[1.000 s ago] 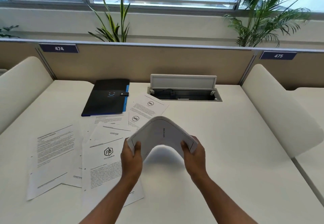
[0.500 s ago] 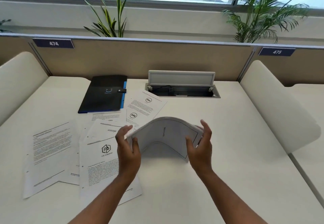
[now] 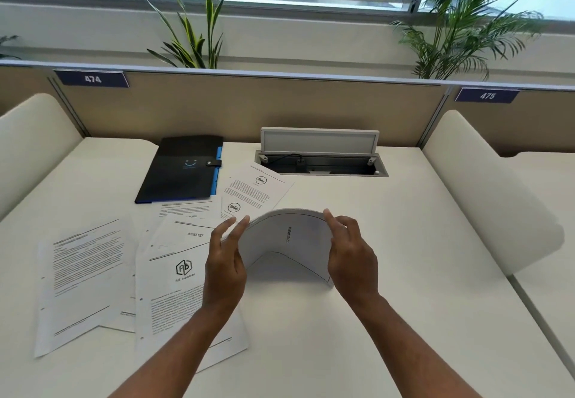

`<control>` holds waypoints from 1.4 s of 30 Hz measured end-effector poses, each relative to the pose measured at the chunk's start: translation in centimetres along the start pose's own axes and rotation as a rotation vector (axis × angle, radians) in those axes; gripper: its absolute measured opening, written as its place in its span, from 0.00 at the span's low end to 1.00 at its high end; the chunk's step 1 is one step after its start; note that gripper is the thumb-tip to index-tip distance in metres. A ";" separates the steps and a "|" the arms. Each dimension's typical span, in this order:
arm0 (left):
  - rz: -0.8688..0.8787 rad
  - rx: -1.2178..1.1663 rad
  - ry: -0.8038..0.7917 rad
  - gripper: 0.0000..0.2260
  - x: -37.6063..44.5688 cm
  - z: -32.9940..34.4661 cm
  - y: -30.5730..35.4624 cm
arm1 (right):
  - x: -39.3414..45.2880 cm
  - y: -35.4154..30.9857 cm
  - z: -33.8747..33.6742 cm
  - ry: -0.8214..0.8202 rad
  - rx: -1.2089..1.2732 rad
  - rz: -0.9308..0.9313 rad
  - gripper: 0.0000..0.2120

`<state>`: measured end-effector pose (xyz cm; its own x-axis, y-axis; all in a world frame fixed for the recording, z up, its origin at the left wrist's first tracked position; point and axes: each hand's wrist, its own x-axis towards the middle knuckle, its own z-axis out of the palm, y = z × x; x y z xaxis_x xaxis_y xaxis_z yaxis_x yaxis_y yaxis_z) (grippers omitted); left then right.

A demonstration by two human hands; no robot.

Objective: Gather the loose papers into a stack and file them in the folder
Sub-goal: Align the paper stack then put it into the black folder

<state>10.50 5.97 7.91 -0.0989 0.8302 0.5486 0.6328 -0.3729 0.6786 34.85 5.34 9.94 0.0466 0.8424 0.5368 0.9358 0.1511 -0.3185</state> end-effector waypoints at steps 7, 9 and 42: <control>-0.042 -0.062 0.012 0.31 0.0 0.2 0.3 | 0.6 0.3 0.4 0.095 0.117 0.010 0.32; -0.126 -0.159 0.030 0.33 -0.2 0.2 0.3 | 0.4 0.6 0.6 0.086 0.392 0.160 0.33; -0.636 -0.202 -0.223 0.15 0.7 -0.1 -5.6 | -3.3 0.0 8.5 -0.271 0.625 0.946 0.04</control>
<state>6.79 8.58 4.48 -0.2287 0.9700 -0.0830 0.3471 0.1609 0.9239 31.75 6.95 1.45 0.4870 0.8270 -0.2809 0.2287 -0.4311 -0.8728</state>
